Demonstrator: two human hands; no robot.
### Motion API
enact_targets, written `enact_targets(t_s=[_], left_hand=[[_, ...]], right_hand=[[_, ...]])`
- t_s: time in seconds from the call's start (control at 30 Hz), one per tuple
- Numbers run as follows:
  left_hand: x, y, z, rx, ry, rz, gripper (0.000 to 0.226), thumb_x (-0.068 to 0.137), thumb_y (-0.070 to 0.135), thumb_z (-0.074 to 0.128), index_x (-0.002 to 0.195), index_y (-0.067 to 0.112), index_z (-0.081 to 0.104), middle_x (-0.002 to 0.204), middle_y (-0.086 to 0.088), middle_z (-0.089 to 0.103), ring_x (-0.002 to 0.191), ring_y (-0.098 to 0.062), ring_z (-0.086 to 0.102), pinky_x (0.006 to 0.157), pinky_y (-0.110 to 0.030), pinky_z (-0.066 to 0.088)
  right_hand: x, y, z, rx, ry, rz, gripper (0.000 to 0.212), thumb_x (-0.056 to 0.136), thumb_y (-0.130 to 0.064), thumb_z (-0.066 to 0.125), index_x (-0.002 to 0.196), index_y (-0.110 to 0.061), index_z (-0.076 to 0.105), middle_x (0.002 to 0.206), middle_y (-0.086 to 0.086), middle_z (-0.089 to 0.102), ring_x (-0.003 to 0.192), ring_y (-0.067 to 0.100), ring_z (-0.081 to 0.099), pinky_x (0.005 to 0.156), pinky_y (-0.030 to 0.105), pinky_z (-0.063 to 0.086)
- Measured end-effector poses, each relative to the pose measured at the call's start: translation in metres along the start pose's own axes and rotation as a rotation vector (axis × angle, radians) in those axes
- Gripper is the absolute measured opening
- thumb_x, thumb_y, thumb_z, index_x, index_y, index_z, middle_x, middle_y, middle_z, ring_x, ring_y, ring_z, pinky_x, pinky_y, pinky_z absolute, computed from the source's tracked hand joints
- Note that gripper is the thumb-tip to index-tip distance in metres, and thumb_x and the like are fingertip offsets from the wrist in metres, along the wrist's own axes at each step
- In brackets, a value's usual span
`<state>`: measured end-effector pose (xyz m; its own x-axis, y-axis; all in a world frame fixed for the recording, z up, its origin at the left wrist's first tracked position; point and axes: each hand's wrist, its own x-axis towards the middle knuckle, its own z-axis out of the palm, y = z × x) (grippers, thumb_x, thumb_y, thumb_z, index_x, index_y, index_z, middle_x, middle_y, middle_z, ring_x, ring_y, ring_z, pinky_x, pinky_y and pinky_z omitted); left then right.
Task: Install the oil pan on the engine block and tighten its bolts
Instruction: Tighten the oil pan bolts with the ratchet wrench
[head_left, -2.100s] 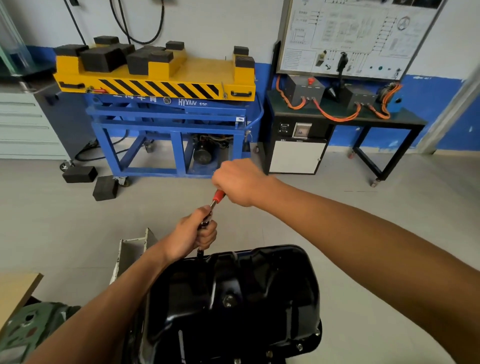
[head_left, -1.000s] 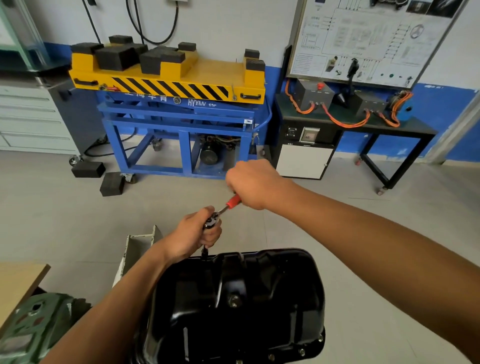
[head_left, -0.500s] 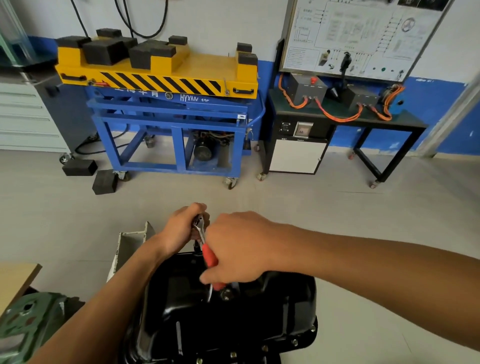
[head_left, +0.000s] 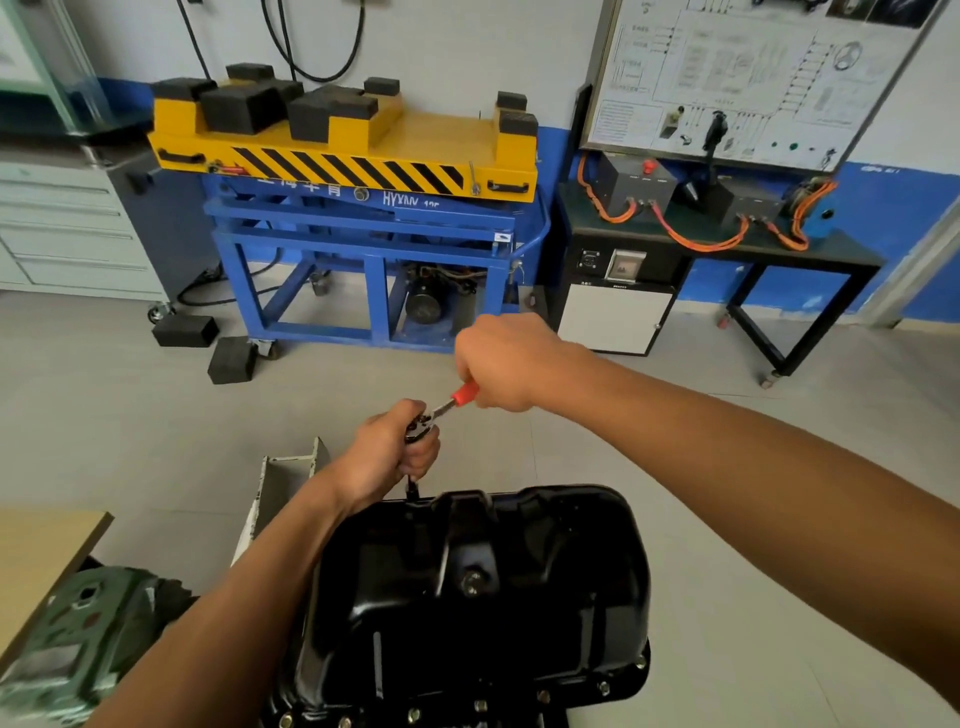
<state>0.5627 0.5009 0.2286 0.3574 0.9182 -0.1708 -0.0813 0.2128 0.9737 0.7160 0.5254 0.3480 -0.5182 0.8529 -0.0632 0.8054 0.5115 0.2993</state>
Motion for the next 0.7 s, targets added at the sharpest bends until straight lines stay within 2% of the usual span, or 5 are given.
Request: enact_targets(t_s=[0.17,0.3,0.5,0.63,0.7], left_hand=[[-0.001,0.000,-0.003,-0.038,0.015,0.006,0.057,0.102,0.025,0.021,0.045,0.022,0.025,0.046,0.001,0.017,0.048,-0.018,0.014,0.057,-0.038,0.013],[0.002,-0.001,-0.001,-0.037,0.074,-0.011,0.056,0.102,0.029,0.029,0.046,0.019,0.028,0.048,-0.001,0.020,0.049,-0.019,0.016,0.060,-0.041,0.012],[-0.002,0.002,-0.002,-0.052,0.154,-0.072,0.060,0.101,0.039,0.041,0.049,0.012,0.049,0.051,-0.005,0.039,0.047,-0.017,0.036,0.057,-0.035,0.027],[-0.001,0.003,0.002,-0.115,0.187,-0.054,0.066,0.103,0.030,0.040,0.038,0.019,0.049,0.043,-0.002,0.042,0.042,-0.015,0.037,0.055,-0.034,0.026],[0.000,0.004,0.002,-0.109,0.146,-0.059,0.063,0.103,0.033,0.036,0.043,0.018,0.041,0.047,-0.004,0.031,0.046,-0.017,0.026,0.054,-0.034,0.021]], right_hand=[[-0.013,-0.015,0.016,-0.034,0.072,-0.066,0.033,0.086,-0.005,0.058,0.063,-0.018,0.039,0.066,-0.001,0.038,0.054,0.016,0.034,0.047,0.030,0.025],[-0.046,-0.024,0.007,0.095,-0.026,-0.072,0.035,0.087,-0.026,0.061,0.059,-0.021,0.042,0.060,-0.002,0.044,0.052,0.015,0.041,0.046,0.027,0.023],[-0.068,-0.074,-0.010,0.574,-0.235,-0.117,0.033,0.084,-0.053,0.064,0.072,-0.025,0.077,0.059,-0.006,0.058,0.062,0.013,0.058,0.059,0.037,0.056],[-0.059,-0.056,-0.017,0.563,-0.315,-0.045,0.038,0.077,-0.043,0.074,0.052,-0.019,0.060,0.048,-0.007,0.052,0.049,0.010,0.048,0.047,0.026,0.038],[-0.053,-0.043,-0.020,0.489,-0.436,-0.045,0.027,0.077,-0.037,0.072,0.055,-0.020,0.072,0.047,-0.013,0.060,0.053,0.007,0.052,0.051,0.024,0.039]])
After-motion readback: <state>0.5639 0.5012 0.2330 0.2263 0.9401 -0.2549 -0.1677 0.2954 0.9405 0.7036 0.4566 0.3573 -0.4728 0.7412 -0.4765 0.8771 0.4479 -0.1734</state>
